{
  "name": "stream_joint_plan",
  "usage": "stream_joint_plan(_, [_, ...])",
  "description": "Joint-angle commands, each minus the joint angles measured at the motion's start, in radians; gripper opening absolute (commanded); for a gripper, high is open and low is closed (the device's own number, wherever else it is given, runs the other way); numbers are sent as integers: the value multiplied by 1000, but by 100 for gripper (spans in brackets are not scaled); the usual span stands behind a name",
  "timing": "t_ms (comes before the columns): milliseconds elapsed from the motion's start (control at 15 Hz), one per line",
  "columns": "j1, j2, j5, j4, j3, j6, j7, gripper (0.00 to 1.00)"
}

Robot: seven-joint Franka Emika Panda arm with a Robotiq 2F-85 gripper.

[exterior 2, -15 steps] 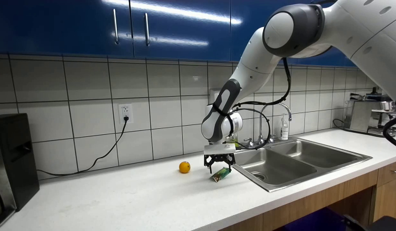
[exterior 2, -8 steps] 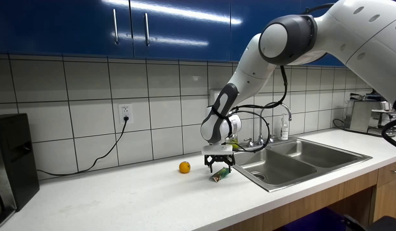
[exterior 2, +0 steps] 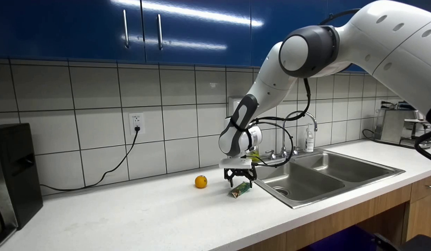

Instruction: Put the green snack packet in the left sink

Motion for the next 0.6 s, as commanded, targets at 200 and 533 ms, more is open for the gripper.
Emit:
stream_joint_plan(200, [-22, 29, 14, 59, 8, -73, 38, 100])
stream_joint_plan(533, [-31, 38, 19, 69, 13, -85, 39, 65])
